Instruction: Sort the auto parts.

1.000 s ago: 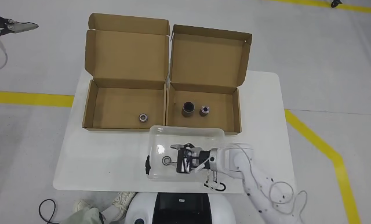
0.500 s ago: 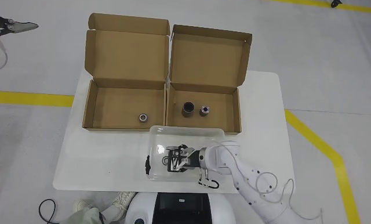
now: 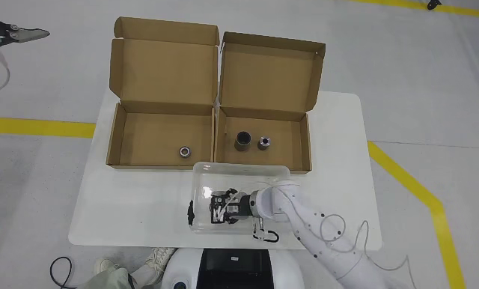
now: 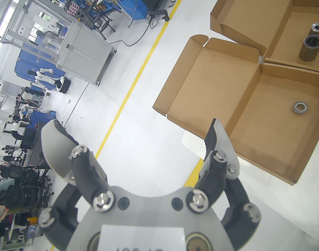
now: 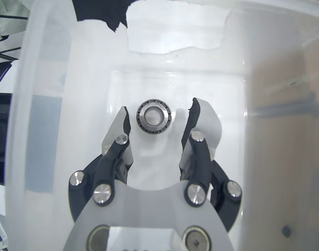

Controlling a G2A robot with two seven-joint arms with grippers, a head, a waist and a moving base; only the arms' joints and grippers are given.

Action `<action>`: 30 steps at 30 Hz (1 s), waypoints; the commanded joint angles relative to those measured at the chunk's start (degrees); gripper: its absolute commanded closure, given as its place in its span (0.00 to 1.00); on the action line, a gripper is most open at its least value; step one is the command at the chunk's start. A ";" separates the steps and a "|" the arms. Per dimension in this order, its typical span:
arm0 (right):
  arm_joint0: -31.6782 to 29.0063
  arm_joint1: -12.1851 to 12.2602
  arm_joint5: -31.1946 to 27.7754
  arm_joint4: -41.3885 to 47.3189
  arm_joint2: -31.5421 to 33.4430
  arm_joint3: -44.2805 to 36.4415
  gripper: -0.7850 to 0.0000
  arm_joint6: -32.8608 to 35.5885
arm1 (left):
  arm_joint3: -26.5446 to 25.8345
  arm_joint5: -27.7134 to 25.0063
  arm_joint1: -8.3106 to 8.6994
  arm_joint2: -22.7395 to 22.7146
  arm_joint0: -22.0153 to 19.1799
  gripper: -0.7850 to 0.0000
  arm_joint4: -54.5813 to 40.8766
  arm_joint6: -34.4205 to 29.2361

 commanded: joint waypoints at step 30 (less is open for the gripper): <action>-3.47 1.51 10.39 -4.05 1.24 -7.42 1.00 -0.57 | 0.00 0.00 0.00 0.00 0.00 0.00 0.00 0.00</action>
